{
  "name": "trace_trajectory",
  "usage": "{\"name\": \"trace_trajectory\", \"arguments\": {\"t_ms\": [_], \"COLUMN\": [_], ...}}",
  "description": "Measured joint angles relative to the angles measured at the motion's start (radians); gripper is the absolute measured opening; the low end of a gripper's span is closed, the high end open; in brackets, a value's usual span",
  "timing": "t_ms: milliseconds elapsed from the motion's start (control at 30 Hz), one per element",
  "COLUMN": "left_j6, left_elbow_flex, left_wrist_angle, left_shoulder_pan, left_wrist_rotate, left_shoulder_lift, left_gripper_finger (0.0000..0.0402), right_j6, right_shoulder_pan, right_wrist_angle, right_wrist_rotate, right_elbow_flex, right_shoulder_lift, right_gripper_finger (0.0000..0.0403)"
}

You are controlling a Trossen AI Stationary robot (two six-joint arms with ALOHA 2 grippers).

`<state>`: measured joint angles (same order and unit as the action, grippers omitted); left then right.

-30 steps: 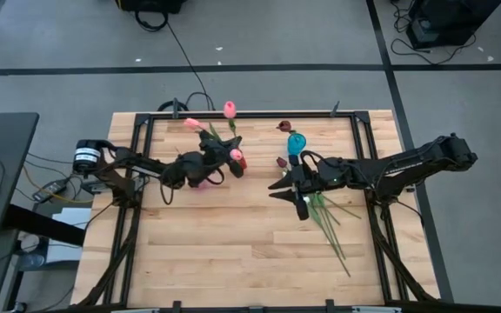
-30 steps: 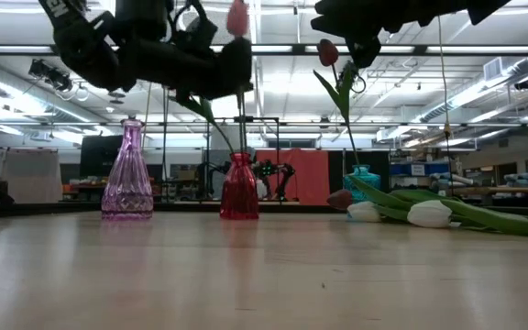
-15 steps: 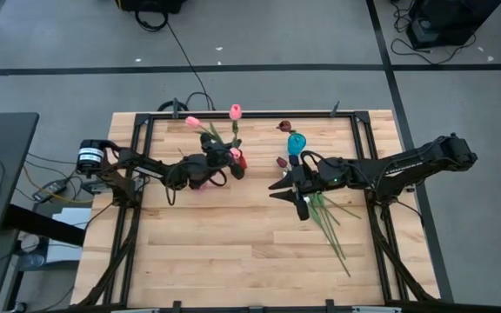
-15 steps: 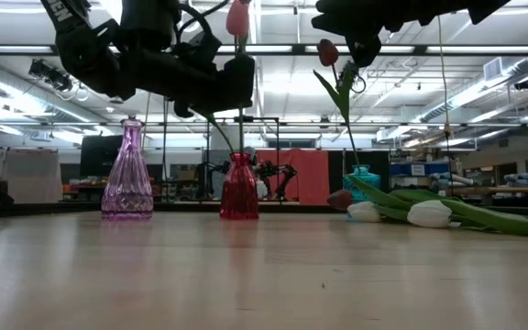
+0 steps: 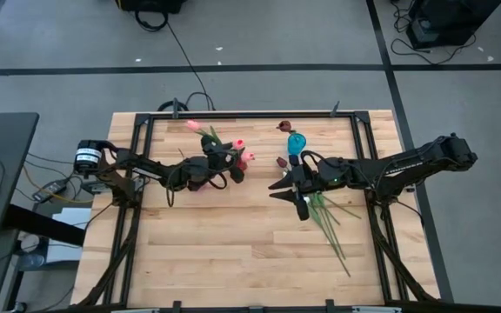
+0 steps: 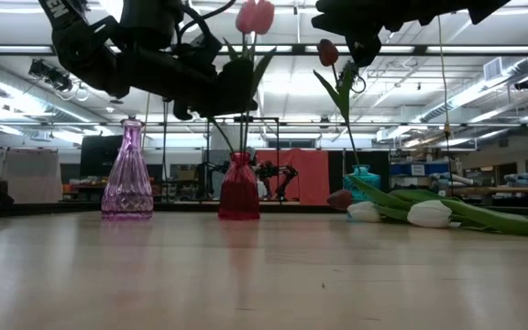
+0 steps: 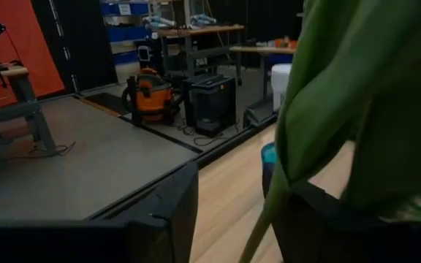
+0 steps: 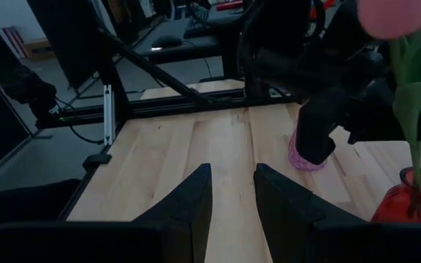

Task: Sort flowers into vase by color
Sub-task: Put the right red tulip into the blue vase

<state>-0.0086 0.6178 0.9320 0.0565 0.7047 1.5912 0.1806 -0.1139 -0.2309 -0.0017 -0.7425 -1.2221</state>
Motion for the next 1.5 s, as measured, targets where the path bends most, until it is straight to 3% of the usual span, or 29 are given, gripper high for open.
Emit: {"name": "trace_trajectory", "arguments": {"t_ms": [800, 1133, 1500], "left_j6": [-0.030, -0.121, -0.084], "left_elbow_flex": [0.000, 0.000, 0.000], "left_wrist_angle": [-0.453, -0.597, -0.646], "left_shoulder_pan": [-0.096, -0.224, -0.321], "left_wrist_rotate": [-0.059, -0.064, -0.059], "left_shoulder_lift": [-0.331, -0.462, -0.545], "left_gripper_finger": [0.0169, 0.0169, 0.0168], "right_j6": [0.007, 0.154, 0.195], "right_shoulder_pan": [0.011, 0.068, 0.083], "right_wrist_angle": [0.009, 0.234, 0.487], "right_wrist_rotate": [0.006, 0.009, -0.009], "right_elbow_flex": [0.000, 0.000, -0.029], "right_shoulder_lift": [0.000, 0.001, 0.025], "right_gripper_finger": [0.0116, 0.0116, 0.0116]}}
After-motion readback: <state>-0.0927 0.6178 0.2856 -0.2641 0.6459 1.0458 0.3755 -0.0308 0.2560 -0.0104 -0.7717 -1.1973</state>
